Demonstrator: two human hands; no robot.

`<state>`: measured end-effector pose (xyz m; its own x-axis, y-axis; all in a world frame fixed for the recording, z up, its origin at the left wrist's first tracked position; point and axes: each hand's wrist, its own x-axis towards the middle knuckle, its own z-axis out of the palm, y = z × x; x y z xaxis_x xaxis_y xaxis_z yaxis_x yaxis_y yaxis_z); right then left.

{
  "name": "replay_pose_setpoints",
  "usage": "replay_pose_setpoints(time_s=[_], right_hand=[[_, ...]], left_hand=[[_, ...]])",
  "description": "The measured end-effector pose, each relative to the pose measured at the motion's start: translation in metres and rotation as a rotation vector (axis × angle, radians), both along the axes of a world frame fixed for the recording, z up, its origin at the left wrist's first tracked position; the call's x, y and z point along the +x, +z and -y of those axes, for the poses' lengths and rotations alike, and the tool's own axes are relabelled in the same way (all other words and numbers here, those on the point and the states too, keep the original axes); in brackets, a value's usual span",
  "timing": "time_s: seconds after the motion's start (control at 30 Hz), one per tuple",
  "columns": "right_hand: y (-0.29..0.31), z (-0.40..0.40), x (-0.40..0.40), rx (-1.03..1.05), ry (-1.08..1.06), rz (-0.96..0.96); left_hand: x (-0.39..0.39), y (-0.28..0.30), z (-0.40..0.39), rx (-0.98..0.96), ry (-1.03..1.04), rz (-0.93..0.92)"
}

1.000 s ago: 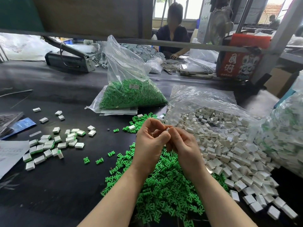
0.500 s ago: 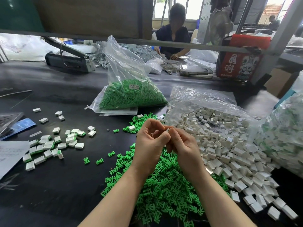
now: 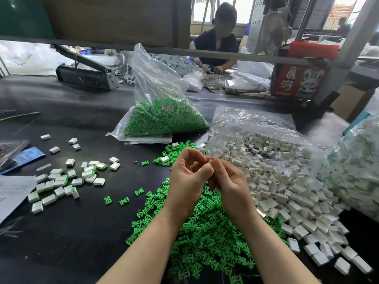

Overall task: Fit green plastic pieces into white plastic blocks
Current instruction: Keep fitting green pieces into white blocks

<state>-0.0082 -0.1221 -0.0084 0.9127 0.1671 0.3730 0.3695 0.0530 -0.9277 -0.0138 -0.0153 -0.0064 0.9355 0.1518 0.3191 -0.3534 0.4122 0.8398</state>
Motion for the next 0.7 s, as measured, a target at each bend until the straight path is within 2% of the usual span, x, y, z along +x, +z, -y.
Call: replay_pose_setpoints(time_s=[0.33, 0.7], right_hand=[[-0.0027, -0.0024, 0.0013, 0.092, 0.079, -0.084], [0.0011, -0.0039, -0.0019, 0.06, 0.077, -0.041]], left_hand=[[0.0007, 0.0016, -0.001, -0.01, 0.05, -0.024], [0.001, 0.0007, -0.0047, -0.033, 0.065, -0.017]])
